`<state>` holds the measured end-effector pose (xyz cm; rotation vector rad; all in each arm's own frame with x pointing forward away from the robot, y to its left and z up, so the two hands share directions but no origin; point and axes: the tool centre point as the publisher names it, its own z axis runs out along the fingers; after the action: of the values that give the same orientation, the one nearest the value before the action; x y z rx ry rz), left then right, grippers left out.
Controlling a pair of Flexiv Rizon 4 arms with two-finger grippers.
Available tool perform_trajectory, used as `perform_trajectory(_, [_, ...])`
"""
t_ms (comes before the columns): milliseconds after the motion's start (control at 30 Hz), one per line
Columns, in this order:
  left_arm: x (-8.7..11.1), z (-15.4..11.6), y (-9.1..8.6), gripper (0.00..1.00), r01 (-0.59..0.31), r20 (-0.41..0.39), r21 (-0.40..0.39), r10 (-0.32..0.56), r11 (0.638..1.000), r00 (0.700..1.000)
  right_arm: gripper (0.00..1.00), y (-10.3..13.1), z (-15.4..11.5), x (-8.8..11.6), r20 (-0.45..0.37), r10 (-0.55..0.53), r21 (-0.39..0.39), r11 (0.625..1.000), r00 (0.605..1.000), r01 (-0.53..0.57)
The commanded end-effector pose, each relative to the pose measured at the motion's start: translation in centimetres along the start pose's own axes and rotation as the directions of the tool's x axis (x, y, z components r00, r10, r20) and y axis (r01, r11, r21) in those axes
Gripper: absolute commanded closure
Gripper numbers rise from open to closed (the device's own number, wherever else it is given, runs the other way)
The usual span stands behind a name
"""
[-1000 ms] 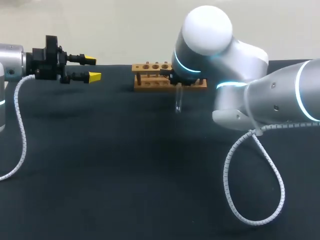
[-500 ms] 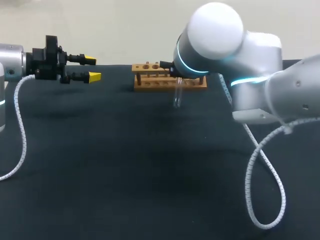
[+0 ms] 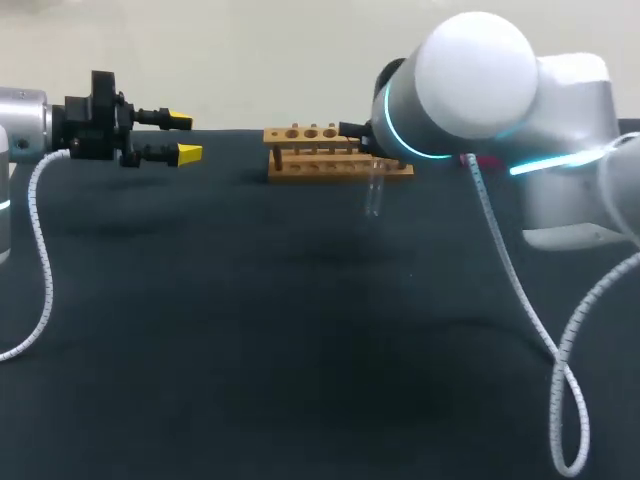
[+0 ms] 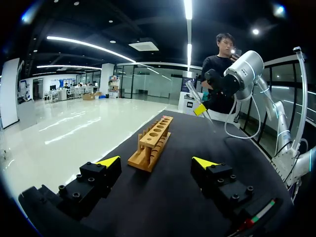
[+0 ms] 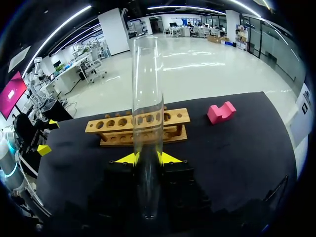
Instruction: Grasp the test tube, adjust it, and insert it.
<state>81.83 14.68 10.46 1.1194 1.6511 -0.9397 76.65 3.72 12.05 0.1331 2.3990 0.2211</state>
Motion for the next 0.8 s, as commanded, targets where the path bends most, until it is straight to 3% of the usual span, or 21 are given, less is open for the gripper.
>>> perform_trajectory(33, [0.11,-0.02,-0.17,0.0,-0.003,0.003,-0.005,0.003,1.0,1.0,1.0,-0.74,-1.54,0.77,0.072,0.008,0.009,1.0,0.997,-0.008])
perform_trajectory(800, [0.11,-0.02,-0.17,0.0,-0.003,0.003,-0.005,0.003,1.0,1.0,1.0,-0.87,-1.81,0.9,0.082,0.014,0.025,1.0,0.997,-0.017])
